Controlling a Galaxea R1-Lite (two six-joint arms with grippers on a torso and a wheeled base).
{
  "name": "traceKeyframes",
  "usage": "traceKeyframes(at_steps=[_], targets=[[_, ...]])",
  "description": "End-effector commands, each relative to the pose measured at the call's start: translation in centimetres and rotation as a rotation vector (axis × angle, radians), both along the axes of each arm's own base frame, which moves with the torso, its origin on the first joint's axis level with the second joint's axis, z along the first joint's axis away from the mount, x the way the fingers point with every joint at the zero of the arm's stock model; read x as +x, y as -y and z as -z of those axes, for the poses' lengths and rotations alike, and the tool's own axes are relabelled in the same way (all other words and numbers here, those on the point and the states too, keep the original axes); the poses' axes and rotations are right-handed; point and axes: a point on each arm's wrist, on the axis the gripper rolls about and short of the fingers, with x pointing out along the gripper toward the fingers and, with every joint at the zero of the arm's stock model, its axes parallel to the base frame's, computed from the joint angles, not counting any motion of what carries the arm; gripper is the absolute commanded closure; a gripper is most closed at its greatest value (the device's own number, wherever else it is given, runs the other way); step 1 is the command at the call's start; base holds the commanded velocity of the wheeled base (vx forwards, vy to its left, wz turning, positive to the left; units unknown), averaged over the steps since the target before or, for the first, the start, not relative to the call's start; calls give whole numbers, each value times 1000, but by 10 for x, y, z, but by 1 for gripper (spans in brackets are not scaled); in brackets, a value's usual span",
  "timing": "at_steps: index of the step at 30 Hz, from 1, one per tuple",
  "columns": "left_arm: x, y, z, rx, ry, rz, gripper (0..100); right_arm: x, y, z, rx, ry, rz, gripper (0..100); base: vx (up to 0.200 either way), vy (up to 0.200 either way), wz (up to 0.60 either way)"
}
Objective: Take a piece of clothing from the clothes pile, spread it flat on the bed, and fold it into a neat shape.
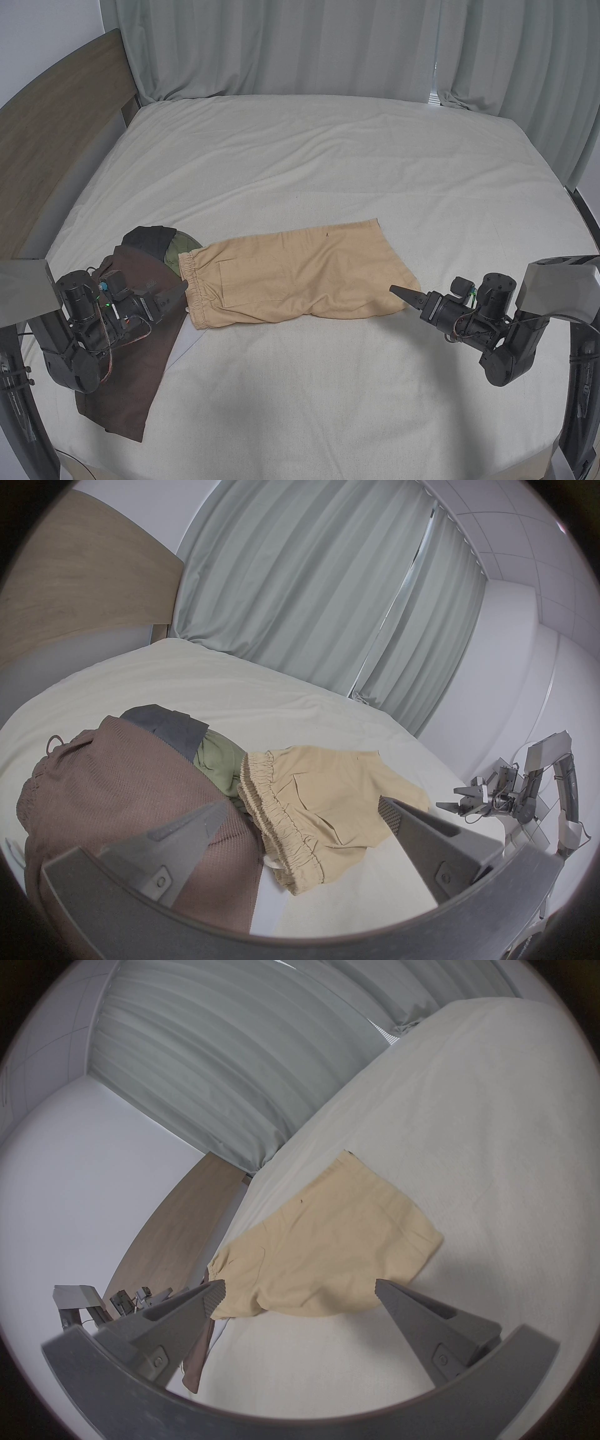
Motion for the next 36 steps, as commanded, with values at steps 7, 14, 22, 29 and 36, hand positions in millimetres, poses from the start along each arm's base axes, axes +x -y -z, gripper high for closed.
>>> traceKeyframes(at_steps=[7, 14, 22, 29, 36], targets=[[1, 0, 3, 0, -9, 0, 0, 1, -9, 22, -12, -53, -18, 0, 0, 0, 0], [1, -1, 4, -1, -11, -2, 0, 5, -13, 34, -21, -68, 0, 0, 0, 0, 0], [1, -1, 3, -3, -10, -1, 0, 7, -16, 40, -22, -75, -6, 0, 0, 0, 0], [1, -1, 3, -3, -10, -1, 0, 13, -20, 50, -25, -77, 0, 0, 0, 0, 0], [2, -1, 3, -3, -9, -2, 0, 16, -27, 55, -28, -72, -6, 0, 0, 0, 0]])
